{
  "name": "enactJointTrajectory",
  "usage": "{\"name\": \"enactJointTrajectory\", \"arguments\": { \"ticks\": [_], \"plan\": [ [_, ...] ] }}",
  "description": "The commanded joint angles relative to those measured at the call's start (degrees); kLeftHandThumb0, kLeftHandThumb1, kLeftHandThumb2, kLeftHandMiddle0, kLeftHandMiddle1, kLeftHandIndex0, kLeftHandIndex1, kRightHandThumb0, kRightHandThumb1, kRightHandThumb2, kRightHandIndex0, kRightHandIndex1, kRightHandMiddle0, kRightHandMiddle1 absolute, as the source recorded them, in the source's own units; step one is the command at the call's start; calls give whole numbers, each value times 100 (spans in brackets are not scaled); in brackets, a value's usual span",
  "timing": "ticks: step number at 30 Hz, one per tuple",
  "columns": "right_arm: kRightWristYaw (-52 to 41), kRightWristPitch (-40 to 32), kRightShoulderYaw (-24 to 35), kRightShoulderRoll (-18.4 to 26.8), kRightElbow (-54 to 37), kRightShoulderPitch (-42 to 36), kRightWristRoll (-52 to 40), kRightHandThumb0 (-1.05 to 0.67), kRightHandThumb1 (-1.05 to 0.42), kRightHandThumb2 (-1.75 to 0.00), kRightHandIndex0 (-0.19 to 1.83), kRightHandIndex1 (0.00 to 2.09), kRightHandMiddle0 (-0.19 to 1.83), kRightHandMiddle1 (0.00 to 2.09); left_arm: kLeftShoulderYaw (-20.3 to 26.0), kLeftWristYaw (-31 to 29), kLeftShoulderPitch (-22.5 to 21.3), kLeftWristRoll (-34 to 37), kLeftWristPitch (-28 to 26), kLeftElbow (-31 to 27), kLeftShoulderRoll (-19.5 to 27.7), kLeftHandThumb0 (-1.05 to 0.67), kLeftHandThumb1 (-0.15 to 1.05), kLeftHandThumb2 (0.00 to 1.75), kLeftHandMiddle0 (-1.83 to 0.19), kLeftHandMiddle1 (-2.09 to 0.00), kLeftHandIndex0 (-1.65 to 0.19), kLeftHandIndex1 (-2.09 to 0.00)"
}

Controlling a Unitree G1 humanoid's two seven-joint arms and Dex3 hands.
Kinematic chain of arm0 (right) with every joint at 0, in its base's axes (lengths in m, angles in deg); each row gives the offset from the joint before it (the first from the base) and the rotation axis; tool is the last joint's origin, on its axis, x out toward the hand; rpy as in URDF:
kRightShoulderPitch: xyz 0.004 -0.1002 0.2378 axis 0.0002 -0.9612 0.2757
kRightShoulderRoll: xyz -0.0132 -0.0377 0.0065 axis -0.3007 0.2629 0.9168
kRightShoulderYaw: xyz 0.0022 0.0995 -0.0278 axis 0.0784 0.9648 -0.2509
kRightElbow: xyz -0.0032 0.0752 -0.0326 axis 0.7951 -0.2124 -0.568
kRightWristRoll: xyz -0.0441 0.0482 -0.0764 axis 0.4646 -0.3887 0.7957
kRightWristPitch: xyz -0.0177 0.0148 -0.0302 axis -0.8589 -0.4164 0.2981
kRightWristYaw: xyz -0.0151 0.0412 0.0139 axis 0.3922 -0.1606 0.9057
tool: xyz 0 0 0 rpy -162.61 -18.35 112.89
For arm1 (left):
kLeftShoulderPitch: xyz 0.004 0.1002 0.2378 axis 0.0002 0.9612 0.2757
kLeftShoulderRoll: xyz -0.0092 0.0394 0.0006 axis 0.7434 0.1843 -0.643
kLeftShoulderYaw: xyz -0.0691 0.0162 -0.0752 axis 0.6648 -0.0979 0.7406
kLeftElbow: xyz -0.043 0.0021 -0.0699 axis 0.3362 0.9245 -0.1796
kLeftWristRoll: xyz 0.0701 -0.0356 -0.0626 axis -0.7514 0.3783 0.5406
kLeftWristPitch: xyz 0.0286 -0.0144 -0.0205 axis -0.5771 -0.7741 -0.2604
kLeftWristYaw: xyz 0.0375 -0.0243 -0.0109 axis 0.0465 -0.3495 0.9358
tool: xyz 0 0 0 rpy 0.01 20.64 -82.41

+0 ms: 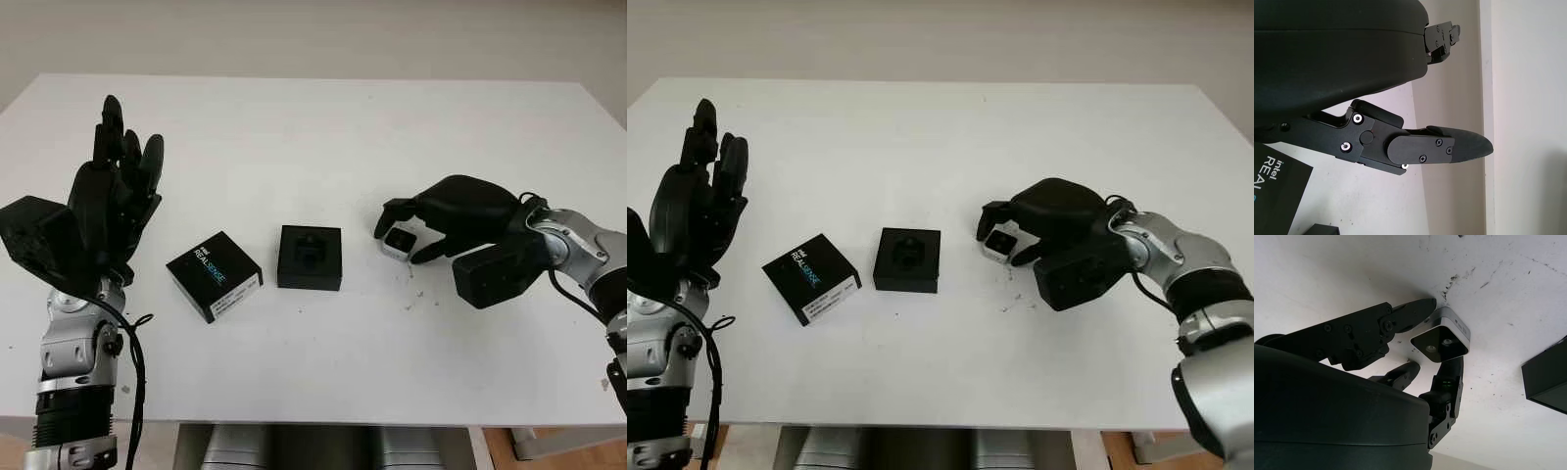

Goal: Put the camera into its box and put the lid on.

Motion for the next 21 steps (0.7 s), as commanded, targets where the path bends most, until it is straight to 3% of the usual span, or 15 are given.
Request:
{"name": "enactJointTrajectory", "arguments": {
  "ticks": [1, 9, 21],
  "plan": [
    [58, 17, -42, -18, 48, 47, 42, -23, -93, -6, 58, 14, 36, 104, 8, -36, -81, -25, 53, -8, 85, -70, 105, 37, 18, -5, 17, -5],
    [312, -60, -123, -19, 149, 80, 184, -21, -97, -6, 59, 18, 34, 124, 14, -34, -44, -19, 39, -56, 77, -70, 105, 38, 19, -5, 18, -5],
    [-153, -611, 42, -53, 257, 87, -123, -26, -99, -6, 51, 15, 34, 117, 10, -41, -34, -22, 25, -65, 83, -69, 105, 37, 19, -5, 18, -5]
  ]
}}
